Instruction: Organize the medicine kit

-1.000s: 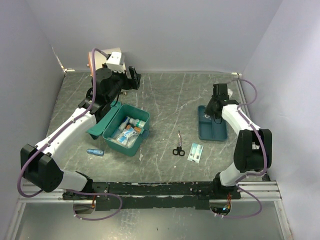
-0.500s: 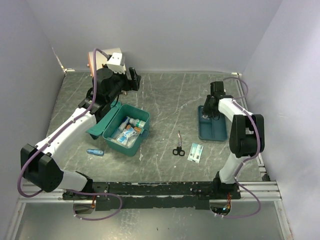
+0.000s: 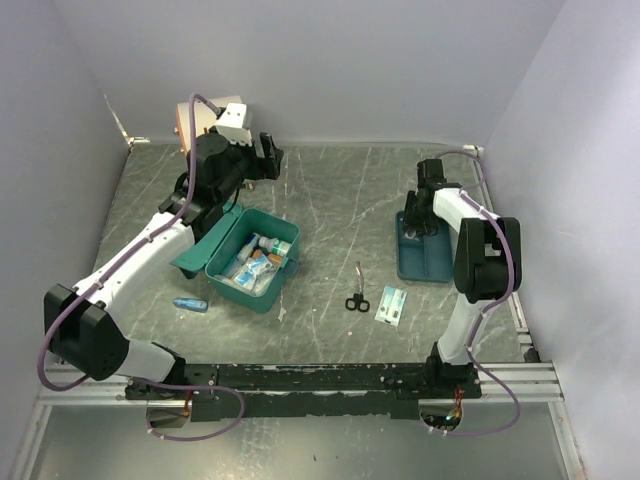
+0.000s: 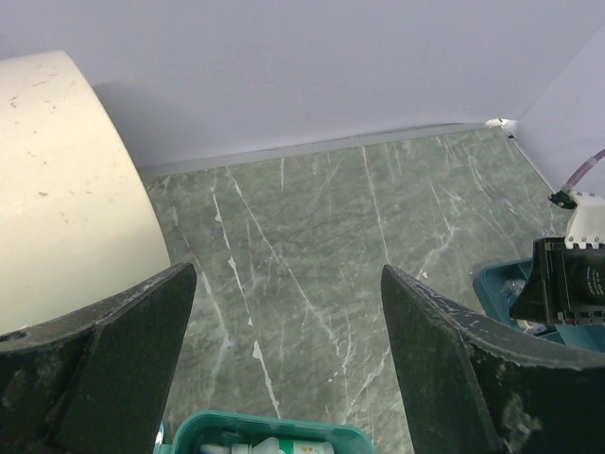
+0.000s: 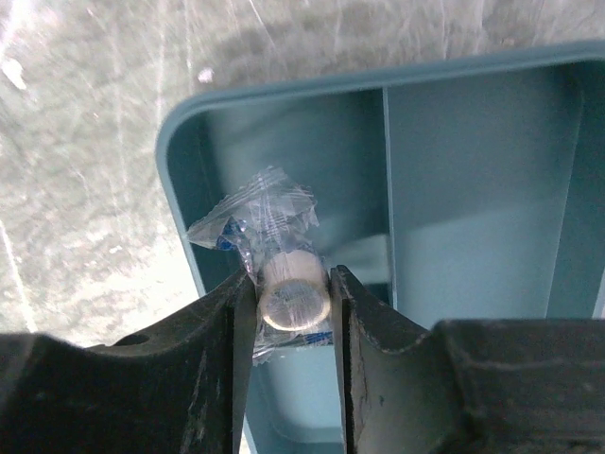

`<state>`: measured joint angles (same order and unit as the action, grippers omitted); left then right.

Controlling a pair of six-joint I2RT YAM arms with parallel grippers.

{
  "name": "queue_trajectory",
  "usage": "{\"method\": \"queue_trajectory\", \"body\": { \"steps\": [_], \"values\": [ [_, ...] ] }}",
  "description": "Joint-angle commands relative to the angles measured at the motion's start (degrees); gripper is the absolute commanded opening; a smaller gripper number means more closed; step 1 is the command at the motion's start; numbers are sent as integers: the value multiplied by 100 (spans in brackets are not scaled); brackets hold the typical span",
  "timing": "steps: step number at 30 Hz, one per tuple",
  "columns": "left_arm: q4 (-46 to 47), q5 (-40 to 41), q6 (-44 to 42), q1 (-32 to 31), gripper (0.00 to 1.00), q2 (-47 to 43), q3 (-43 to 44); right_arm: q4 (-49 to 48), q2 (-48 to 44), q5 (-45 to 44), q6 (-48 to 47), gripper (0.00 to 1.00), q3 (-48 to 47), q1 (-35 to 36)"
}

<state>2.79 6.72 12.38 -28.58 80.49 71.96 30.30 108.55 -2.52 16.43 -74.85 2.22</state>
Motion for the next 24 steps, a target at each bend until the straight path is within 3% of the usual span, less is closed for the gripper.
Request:
{"method": "queue_trajectory", "body": {
  "steps": [1, 6, 9, 17, 24],
  "values": [
    [-2, -84, -13, 37, 90, 46, 222, 513, 126, 23, -62, 36, -149, -30],
    [-7, -114, -35, 37, 90, 118, 271, 629, 165, -91, 38, 49, -382, -28],
    [-30, -105, -67, 37, 90, 158, 325, 648, 121, -161, 100, 51, -534, -29],
    [-20, -42, -83, 39, 90, 136, 298, 533, -44, -212, 211, 37, -442, 11],
    [-423, 125, 83, 43, 90, -88, 350, 620, -666, -307, 743, 39, -507, 516]
  ]
}}
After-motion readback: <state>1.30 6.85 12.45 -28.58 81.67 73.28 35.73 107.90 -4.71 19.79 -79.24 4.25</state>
